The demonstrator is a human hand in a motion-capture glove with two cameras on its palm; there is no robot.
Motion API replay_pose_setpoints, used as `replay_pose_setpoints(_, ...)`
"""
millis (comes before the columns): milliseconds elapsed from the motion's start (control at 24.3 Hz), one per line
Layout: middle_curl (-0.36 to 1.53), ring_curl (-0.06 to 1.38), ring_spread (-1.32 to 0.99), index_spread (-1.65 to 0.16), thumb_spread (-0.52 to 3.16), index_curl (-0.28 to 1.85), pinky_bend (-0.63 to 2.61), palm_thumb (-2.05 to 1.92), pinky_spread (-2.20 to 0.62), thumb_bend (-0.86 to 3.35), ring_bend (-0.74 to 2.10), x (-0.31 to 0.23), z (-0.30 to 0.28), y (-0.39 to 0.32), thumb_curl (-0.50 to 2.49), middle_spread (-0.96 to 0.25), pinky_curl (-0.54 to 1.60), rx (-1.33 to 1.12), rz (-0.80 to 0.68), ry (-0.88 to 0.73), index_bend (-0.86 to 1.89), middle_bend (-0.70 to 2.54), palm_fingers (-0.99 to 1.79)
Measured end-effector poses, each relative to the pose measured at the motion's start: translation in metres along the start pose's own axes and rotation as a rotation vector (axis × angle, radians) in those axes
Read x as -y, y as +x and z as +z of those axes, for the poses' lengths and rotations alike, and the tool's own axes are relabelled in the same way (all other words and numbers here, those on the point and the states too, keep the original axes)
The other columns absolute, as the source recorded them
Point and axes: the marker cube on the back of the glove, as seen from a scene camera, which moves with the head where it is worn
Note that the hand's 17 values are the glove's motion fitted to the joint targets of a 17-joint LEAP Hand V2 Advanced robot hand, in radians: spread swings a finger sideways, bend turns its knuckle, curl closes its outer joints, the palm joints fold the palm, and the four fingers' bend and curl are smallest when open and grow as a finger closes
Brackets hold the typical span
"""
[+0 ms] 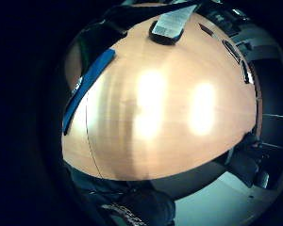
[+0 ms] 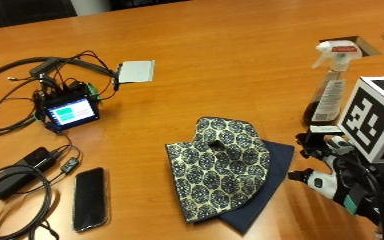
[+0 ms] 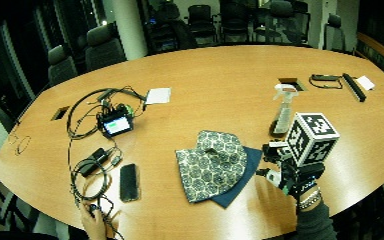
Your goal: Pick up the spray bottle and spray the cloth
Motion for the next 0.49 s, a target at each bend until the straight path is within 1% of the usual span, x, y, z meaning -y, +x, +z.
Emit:
replay_pose_setpoints(206,0.11,0.12,0.01,-0.3,0.65,0.16,0.31,0.48,0.18,0.28,0.28,0.0012,-0.0001,0.0013,0.1,-0.01,0.13,-0.009,0.001,0.0,0.28,0.23,0.5)
replay_pose_setpoints(494,0.17,0.17,0.01,-0.37,0.91,0.22,0.29,0.51,0.24,0.26,0.27,0.0072,0.0007,-0.0064,0.14,-0.02,0.18,-0.019,-0.02,-0.011,0.24,0.22,0.49)
